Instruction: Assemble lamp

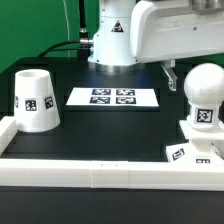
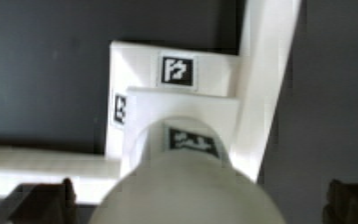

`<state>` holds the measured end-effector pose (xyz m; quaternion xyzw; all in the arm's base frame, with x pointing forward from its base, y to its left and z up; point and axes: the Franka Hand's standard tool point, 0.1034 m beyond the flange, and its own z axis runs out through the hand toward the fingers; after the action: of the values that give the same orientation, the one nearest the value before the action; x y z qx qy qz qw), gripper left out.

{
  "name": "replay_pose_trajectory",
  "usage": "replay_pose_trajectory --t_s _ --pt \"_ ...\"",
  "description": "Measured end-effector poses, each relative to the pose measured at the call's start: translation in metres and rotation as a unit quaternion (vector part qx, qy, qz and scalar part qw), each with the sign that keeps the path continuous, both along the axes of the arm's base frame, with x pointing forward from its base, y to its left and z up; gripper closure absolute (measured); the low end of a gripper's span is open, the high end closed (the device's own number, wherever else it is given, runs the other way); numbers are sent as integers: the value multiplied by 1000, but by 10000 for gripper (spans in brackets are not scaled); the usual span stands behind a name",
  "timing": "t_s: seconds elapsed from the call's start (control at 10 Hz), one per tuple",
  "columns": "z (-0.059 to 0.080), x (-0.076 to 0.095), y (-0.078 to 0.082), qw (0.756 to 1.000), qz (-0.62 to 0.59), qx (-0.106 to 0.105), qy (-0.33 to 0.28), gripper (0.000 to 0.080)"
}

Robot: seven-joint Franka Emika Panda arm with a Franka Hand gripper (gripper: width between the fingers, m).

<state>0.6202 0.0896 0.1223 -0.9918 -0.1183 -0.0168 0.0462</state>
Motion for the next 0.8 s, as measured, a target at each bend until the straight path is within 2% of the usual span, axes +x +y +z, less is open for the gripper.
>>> replay_pose_trajectory --t_s 0.5,0.8 --pt "-1 0 -4 989 147 -8 -13 101" --pt "1 10 -5 962 272 -22 -29 101"
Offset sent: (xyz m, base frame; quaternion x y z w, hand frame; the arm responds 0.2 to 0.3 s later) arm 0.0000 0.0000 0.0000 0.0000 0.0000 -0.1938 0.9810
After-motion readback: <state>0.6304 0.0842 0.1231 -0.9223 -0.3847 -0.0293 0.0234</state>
